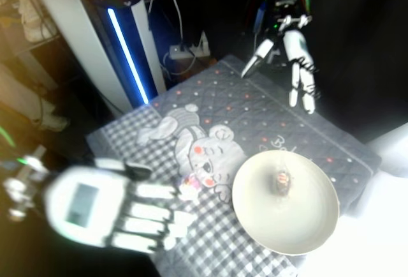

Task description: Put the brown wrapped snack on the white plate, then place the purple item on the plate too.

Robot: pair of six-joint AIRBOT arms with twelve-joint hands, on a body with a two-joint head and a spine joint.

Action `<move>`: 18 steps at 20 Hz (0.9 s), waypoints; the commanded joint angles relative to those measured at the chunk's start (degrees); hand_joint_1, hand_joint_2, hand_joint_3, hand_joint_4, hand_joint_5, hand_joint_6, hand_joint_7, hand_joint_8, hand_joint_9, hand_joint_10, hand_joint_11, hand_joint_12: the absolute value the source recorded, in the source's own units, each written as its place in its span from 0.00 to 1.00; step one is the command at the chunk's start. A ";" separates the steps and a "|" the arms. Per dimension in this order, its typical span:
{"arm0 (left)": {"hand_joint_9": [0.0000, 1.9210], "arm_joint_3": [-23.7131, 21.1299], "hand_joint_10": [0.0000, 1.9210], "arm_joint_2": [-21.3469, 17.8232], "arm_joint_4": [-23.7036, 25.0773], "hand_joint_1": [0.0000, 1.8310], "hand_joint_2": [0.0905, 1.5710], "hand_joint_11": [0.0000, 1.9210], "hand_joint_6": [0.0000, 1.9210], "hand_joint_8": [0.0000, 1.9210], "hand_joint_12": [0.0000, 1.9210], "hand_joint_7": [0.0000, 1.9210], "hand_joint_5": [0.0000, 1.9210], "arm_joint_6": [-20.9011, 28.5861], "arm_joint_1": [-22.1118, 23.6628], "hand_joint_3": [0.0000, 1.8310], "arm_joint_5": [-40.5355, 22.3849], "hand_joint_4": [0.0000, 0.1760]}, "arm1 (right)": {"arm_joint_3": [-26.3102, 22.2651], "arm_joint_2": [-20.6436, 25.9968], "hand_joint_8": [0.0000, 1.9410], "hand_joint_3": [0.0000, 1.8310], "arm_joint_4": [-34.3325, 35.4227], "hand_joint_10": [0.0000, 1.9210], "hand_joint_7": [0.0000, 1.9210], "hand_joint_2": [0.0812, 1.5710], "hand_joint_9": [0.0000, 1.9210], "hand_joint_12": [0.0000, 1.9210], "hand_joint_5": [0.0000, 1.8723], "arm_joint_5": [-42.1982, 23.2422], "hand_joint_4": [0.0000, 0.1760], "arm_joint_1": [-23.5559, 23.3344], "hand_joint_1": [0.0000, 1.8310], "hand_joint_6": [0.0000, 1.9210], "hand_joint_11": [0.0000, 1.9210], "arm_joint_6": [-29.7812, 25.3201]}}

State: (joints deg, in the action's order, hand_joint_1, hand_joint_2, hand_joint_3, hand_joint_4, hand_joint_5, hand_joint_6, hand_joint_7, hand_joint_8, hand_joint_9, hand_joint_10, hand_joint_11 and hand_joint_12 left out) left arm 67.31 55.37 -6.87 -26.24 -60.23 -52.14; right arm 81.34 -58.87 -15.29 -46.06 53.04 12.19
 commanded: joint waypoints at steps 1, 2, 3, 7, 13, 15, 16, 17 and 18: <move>0.00 0.11 0.00 -0.22 -0.95 0.36 0.53 0.04 0.00 0.00 0.03 0.00 0.06 0.34 0.63 0.00 -8.48 0.97 | 0.47 0.13 0.00 0.00 2.68 0.00 0.19 0.57 0.20 0.44 0.20 -5.53 0.58 -1.07 0.52 0.00 0.04 -0.42; 0.00 0.13 0.00 -0.22 -0.83 0.36 0.54 0.05 0.00 0.00 0.04 0.01 0.06 0.32 0.64 0.00 -8.10 0.92 | 0.88 -0.49 0.00 0.00 2.32 0.00 0.19 0.57 0.20 0.43 0.20 -4.92 0.61 -1.22 0.53 0.00 0.05 -0.42; 0.00 0.10 0.00 -0.28 -0.80 0.38 0.53 0.03 0.00 0.00 0.04 0.00 0.07 0.32 0.72 0.00 -7.92 0.96 | 1.76 -2.25 0.00 0.00 -1.62 0.00 0.19 0.55 0.21 0.48 0.20 -1.82 0.75 -6.10 0.54 0.00 0.04 -0.45; 0.00 -1.59 0.00 -1.95 -5.26 0.36 0.52 0.04 0.00 0.00 0.05 0.00 0.06 1.83 -5.92 0.00 -14.81 1.00 | 4.15 -7.02 0.00 0.00 -13.64 0.02 0.25 0.51 0.34 0.59 0.25 5.27 0.90 -14.16 0.57 0.00 0.18 -1.76; 0.01 -2.10 0.00 -2.14 -5.44 0.39 0.52 0.00 0.00 0.00 0.22 0.01 0.06 2.05 -6.22 0.00 -15.38 0.97 | 3.41 -5.95 0.00 0.00 -16.66 0.00 0.29 0.54 0.36 0.69 0.27 8.06 0.72 -14.15 0.58 0.00 0.11 -3.13; 0.01 -2.11 0.00 -2.14 -5.62 0.38 0.53 0.00 0.00 0.00 0.26 0.02 0.07 2.14 -6.41 0.00 -15.48 0.92 | 3.22 -5.52 0.00 0.00 -18.57 0.00 0.28 0.53 0.32 0.65 0.28 9.55 0.63 -14.15 0.59 0.00 0.09 -3.32; 0.01 -2.11 0.00 -2.14 -5.66 0.36 0.53 0.00 0.00 0.00 0.27 0.01 0.06 2.19 -6.48 0.00 -15.53 0.98 | 3.14 -5.33 0.00 0.00 -19.17 0.00 0.29 0.53 0.33 0.64 0.28 10.01 0.60 -14.15 0.60 0.00 0.11 -3.33; 0.01 -2.12 0.00 -2.14 -5.72 0.36 0.53 0.00 0.00 0.00 0.25 0.01 0.06 2.23 -6.54 0.00 -15.61 1.00 | 3.03 -5.12 0.00 0.00 -19.36 0.01 0.31 0.53 0.37 0.67 0.29 10.23 0.51 -14.15 0.60 0.00 0.16 -3.33; 0.01 -2.13 0.00 -2.13 -5.74 0.36 0.52 0.00 0.00 0.00 0.24 0.01 0.06 2.31 -6.55 0.00 -15.68 1.00 | 2.95 -4.93 0.00 0.00 -19.56 0.02 0.31 0.54 0.38 0.69 0.29 10.39 0.58 -14.15 0.59 0.00 0.16 -3.33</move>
State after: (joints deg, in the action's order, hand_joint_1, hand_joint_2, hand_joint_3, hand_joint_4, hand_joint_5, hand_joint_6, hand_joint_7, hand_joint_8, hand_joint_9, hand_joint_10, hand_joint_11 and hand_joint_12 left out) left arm 65.14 53.34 -11.86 -24.45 -67.13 -60.82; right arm 84.38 -63.72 -37.01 -30.81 39.55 9.04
